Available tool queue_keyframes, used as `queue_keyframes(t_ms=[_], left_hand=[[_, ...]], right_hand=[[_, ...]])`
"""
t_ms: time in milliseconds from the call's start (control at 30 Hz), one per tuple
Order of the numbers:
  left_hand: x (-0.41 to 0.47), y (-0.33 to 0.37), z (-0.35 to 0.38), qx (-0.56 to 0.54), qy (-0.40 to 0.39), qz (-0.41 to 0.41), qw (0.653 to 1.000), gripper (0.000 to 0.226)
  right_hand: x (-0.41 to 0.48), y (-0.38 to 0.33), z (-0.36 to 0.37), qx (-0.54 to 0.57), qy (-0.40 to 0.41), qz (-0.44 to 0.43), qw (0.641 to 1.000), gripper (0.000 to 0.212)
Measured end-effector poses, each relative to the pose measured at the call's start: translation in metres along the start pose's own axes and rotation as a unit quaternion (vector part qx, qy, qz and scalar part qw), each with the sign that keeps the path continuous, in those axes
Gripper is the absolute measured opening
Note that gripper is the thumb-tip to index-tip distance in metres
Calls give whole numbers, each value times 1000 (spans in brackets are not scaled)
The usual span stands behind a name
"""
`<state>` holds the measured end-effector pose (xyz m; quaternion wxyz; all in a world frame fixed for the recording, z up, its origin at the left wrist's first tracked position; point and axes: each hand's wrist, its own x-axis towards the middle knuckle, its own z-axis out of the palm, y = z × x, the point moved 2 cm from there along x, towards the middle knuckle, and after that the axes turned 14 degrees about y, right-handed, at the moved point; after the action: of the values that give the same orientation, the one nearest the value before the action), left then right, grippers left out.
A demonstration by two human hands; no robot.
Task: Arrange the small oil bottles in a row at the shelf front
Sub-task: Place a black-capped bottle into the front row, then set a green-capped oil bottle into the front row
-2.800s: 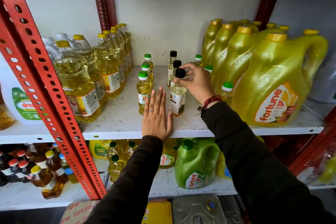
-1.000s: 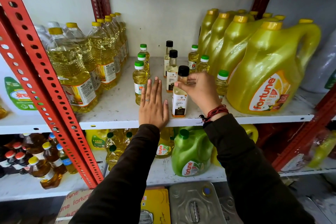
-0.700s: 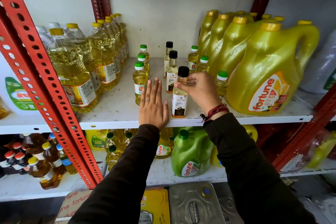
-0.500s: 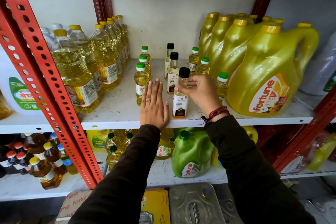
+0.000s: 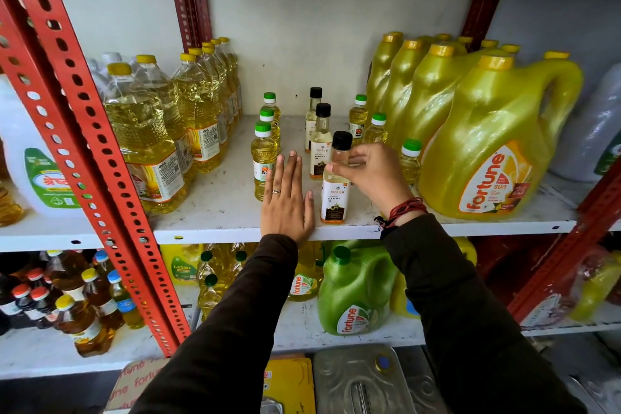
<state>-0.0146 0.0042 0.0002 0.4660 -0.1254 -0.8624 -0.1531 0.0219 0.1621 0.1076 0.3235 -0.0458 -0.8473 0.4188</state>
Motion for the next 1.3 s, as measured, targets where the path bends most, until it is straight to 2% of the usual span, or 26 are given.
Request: queue_keyframes(t_ms=[300,433,500,700,800,900,1000,1133,1300], left_hand=[[-2,-4,-10,-36,11,-5,999,69],[-12,-32,-21,-31,17,-15,999,68],[-13,-52,-28,-19,26,-21,999,68],[-10,-87,-38,-20,39,-30,999,67],[-11,-89,-37,-20,47,-33,998,68],[-11,-90,-36,-13,49,-34,998,69],[-12,-92,-34,-8,51,-32,998,70],[-12,-93,-32,-6,54,-30,998,70],[-13,-94,-31,-2,53,-30,998,70]], right_hand=[[-7,-11,-9,38,16,12,999,61],[-1,-33,-23,40,63,-17,997,87],[6,-49,-27,64,87,-36,993,90],[19,-100,3,56,81,-137,986,77],[28,-114,42,27,26,-151,988,66],[37,-116,82,-33,-50,-140,988,57],[43,-108,107,-86,-93,-123,984,48],[41,-101,115,-85,-84,-110,987,39],[39,-100,110,-104,-52,-105,988,46]])
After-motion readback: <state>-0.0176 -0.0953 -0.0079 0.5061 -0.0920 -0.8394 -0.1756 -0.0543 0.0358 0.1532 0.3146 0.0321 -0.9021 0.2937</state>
